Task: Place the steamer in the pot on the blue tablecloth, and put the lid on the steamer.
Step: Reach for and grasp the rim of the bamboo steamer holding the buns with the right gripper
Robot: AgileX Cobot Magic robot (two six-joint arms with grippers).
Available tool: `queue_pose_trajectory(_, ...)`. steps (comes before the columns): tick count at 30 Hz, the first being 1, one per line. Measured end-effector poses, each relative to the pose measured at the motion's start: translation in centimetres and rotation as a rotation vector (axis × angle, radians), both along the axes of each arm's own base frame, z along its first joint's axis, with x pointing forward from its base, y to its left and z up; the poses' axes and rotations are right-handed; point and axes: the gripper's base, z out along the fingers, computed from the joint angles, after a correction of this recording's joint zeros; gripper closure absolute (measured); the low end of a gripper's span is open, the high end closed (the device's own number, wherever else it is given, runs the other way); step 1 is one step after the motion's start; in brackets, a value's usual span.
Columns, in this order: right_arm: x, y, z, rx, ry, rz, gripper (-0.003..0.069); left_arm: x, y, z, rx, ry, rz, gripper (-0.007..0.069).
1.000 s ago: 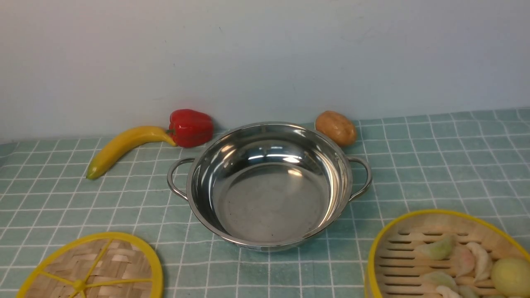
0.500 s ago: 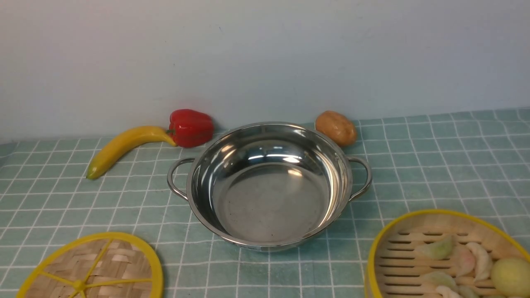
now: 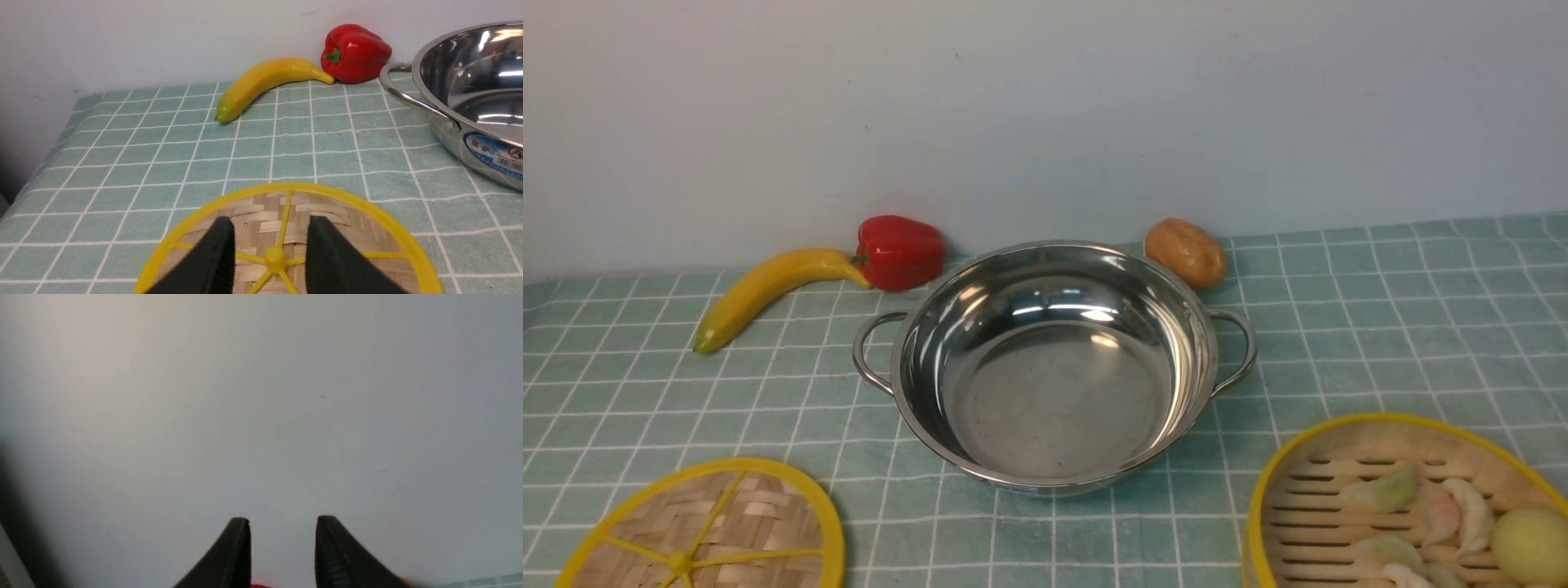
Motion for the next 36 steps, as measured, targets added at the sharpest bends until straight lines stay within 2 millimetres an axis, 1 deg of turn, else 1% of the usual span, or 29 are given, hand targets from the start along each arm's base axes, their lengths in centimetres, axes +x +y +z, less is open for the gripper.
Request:
queue_pose_trajectory(5, 0.0, 0.1, -0.3, -0.091, 0.0, -0.009, 0.0416, 0.0, 0.0, 0.0, 0.0, 0.0, 0.0, 0.0382)
queue_pose_trajectory(8, 0.1, 0.4, -0.4, -0.099, 0.023, 0.02, 0.0416, 0.0, 0.0, 0.0, 0.0, 0.0, 0.0, 0.0382)
queue_pose_trajectory(11, 0.6, 0.7, -0.5, -0.088, 0.063, 0.057, 0.0416, 0.0, 0.0, 0.0, 0.0, 0.0, 0.0, 0.0382)
queue_pose_trajectory(13, 1.4, 1.0, -0.5, -0.11, 0.115, 0.082, 0.0416, 0.0, 0.0, 0.0, 0.0, 0.0, 0.0, 0.0382)
queue_pose_trajectory(14, 2.6, 1.4, -0.2, -0.184, 0.191, 0.116, 0.0416, 0.0, 0.0, 0.0, 0.0, 0.0, 0.0, 0.0382)
queue_pose_trajectory(15, 2.8, 1.5, -0.1, -0.193, 0.204, 0.121, 0.0416, 0.0, 0.0, 0.0, 0.0, 0.0, 0.0, 0.0382)
queue_pose_trajectory(16, 4.3, 1.8, 0.2, -0.272, 0.283, 0.154, 0.0416, 0.0, 0.0, 0.0, 0.0, 0.0, 0.0, 0.0382)
queue_pose_trajectory(18, 5.1, 2.1, 0.4, -0.328, 0.334, 0.185, 0.0416, 0.0, 0.0, 0.0, 0.0, 0.0, 0.0, 0.0382)
queue_pose_trajectory(19, 6.5, 2.5, 0.9, -0.397, 0.413, 0.235, 0.0416, 0.0, 0.0, 0.0, 0.0, 0.0, 0.0, 0.0382)
queue_pose_trajectory(20, 7.9, 2.7, 0.9, -0.422, 0.48, 0.266, 0.0416, 0.0, 0.0, 0.0, 0.0, 0.0, 0.0, 0.0382)
queue_pose_trajectory(21, 8.1, 2.7, 1.0, -0.426, 0.49, 0.271, 0.0416, 0.0, 0.0, 0.0, 0.0, 0.0, 0.0, 0.0382)
queue_pose_trajectory(22, 9.7, 3.0, 1.1, -0.45, 0.56, 0.308, 0.0416, 0.0, 0.0, 0.0, 0.0, 0.0, 0.0, 0.0382)
queue_pose_trajectory(24, 11.9, 3.3, 0.9, -0.464, 0.645, 0.34, 0.0416, 0.0, 0.0, 0.0, 0.0, 0.0, 0.0, 0.0382)
queue_pose_trajectory(25, 12.2, 3.3, 0.8, -0.466, 0.656, 0.345, 0.0416, 0.0, 0.0, 0.0, 0.0, 0.0, 0.0, 0.0382)
queue_pose_trajectory(26, 14.3, 3.6, 0.2, -0.48, 0.73, 0.375, 0.0416, 0.0, 0.0, 0.0, 0.0, 0.0, 0.0, 0.0382)
queue_pose_trajectory(27, 14.6, 3.6, 0.1, -0.48, 0.742, 0.379, 0.0416, 0.0, 0.0, 0.0, 0.0, 0.0, 0.0, 0.0382)
queue_pose_trajectory(28, 16.8, 3.9, -1.0, -0.492, 0.828, 0.416, 0.0416, 0.0, 0.0, 0.0, 0.0, 0.0, 0.0, 0.0382)
queue_pose_trajectory(29, 17.5, 4.0, -1.3, -0.495, 0.854, 0.429, 0.0416, 0.0, 0.0, 0.0, 0.0, 0.0, 0.0, 0.0382)
queue_pose_trajectory(30, 18.4, 4.1, -2.1, -0.497, 0.905, 0.45, 0.0416, 0.0, 0.0, 0.0, 0.0, 0.0, 0.0, 0.0382)
queue_pose_trajectory(31, 19.6, 4.4, -3.3, -0.503, 0.973, 0.481, 0.0416, 0.0, 0.0, 0.0, 0.0, 0.0, 0.0, 0.0382)
queue_pose_trajectory(33, 20.6, 5.0, -4.8, -0.528, 1.039, 0.521, 0.0416, 0.0, 0.0, 0.0, 0.0, 0.0, 0.0, 0.0382)
queue_pose_trajectory(35, 21.2, 5.6, -5.8, -0.562, 1.078, 0.555, 0.0416, 0.0, 0.0, 0.0, 0.0, 0.0, 0.0, 0.0382)
queue_pose_trajectory(36, 21.6, 7.0, -7.2, -0.623, 1.118, 0.605, 0.0416, 0.0, 0.0, 0.0, 0.0, 0.0, 0.0, 0.0382)
